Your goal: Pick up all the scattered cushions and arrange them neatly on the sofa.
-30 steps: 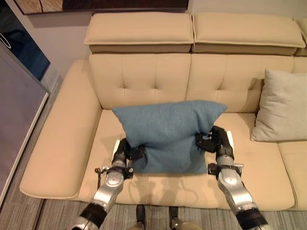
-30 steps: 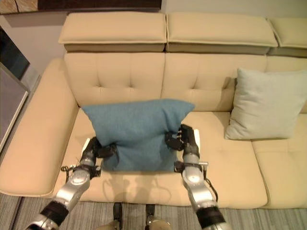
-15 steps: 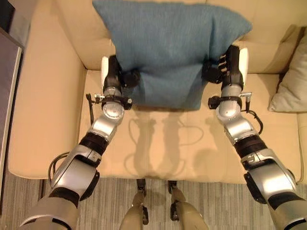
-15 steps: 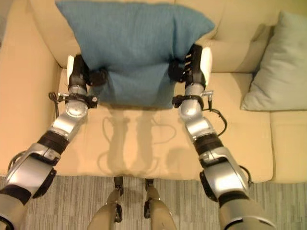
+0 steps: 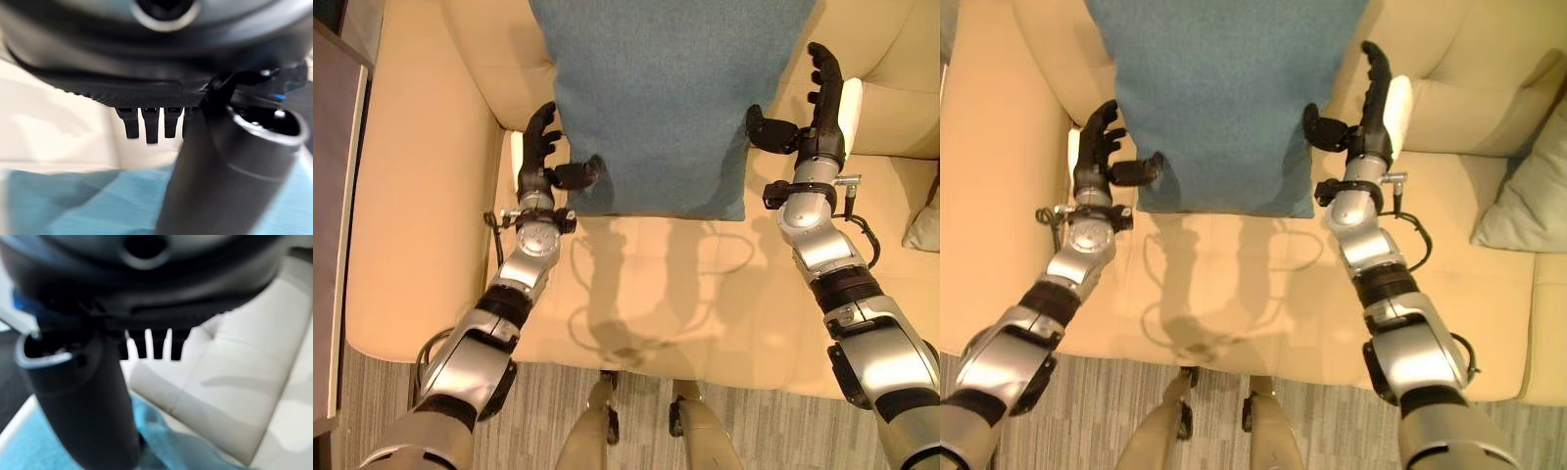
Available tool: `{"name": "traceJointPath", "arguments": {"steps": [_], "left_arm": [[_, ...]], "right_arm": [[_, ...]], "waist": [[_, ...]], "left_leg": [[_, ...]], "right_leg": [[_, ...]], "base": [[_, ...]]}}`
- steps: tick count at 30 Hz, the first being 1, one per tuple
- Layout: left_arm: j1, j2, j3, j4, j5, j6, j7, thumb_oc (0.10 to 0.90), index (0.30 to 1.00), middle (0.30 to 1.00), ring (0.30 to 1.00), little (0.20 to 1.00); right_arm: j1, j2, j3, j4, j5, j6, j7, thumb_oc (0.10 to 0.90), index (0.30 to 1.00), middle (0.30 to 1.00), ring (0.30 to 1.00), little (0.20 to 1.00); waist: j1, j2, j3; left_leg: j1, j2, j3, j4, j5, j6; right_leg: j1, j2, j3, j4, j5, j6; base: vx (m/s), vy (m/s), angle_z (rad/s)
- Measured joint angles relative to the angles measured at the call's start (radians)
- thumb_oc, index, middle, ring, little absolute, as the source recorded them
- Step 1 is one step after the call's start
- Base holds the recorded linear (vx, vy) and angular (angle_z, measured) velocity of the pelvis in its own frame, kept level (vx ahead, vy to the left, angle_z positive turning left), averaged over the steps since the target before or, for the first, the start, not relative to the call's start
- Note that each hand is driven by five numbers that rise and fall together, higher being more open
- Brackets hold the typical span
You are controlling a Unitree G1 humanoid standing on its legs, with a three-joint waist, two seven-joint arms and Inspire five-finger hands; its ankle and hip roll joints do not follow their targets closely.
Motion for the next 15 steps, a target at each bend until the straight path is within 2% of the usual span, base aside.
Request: {"name": "traceJointPath", "arguments": {"steps": [4,6,8,9,11,13,15], "left_arm": [[0.102,0.014,0.057,-0.002,0.005,0.014,-0.044,0.8,0.9,0.9,0.9,0.9],[0.205,0.016,0.098,0.001,0.009,0.034,-0.059,0.8,0.9,0.9,0.9,0.9],[0.236,0.031,0.112,-0.011,0.012,0.038,-0.062,0.8,0.9,0.9,0.9,0.9],[0.289,0.041,0.148,-0.056,0.028,0.036,-0.085,0.8,0.9,0.9,0.9,0.9],[0.388,0.043,0.222,-0.128,0.05,0.02,-0.105,0.8,0.9,0.9,0.9,0.9],[0.462,0.046,0.247,-0.121,0.067,0.025,-0.126,0.8,0.9,0.9,0.9,0.9],[0.582,0.044,0.27,-0.095,0.078,0.03,-0.157,0.8,0.9,0.9,0.9,0.9]], "right_arm": [[0.144,-0.022,-0.081,-0.115,0.002,-0.01,0.043,0.8,0.9,0.9,0.9,0.9],[0.294,-0.022,-0.153,-0.148,0.01,-0.009,0.08,0.8,0.9,0.9,0.9,0.9],[0.335,-0.022,-0.161,-0.143,0.023,-0.014,0.097,0.8,0.9,0.9,0.9,0.9],[0.404,-0.017,-0.196,-0.173,0.022,-0.027,0.127,0.8,0.9,0.9,0.9,0.9],[0.518,0.0,-0.244,-0.215,0.023,-0.042,0.165,0.8,0.9,0.9,0.9,0.9],[0.625,0.0,-0.266,-0.201,0.023,-0.034,0.204,0.8,0.9,0.9,0.9,0.9],[0.735,0.005,-0.287,-0.181,0.019,-0.02,0.233,0.8,0.9,0.9,0.9,0.9]], "waist": [[-0.036,-0.003,0.002],[-0.042,-0.004,0.002],[-0.041,-0.005,0.001],[-0.041,-0.006,0.001],[-0.04,-0.006,0.001],[-0.04,-0.006,0.001],[-0.042,0.01,-0.009]], "left_leg": [[0.008,0.002,-0.005,0.002,-0.014,0.003],[0.05,-0.01,-0.002,0.002,-0.014,0.004],[0.059,-0.012,-0.003,0.002,-0.015,0.003],[0.062,-0.012,-0.002,0.001,-0.022,-0.002],[0.076,-0.006,0.0,0.001,-0.032,0.01],[0.103,-0.005,0.001,0.001,-0.04,0.01],[0.137,0.016,0.001,0.001,-0.112,0.001]], "right_leg": [[0.014,0.001,-0.016,0.0,-0.003,0.004],[0.062,-0.01,-0.029,-0.001,-0.016,0.021],[0.072,-0.013,-0.033,-0.001,-0.027,0.036],[0.078,-0.014,-0.034,-0.001,-0.045,0.058],[0.091,-0.007,-0.031,-0.001,-0.053,0.058],[0.12,-0.007,-0.031,-0.001,-0.072,0.064],[0.14,0.013,-0.028,-0.001,-0.089,0.042]], "base": [[0.01,-0.009,0.02],[0.0,-0.002,0.13],[0.01,-0.006,0.08],[0.0,-0.01,0.04],[0.01,-0.006,0.02],[0.0,-0.002,-0.09],[0.02,-0.017,-0.28]]}}
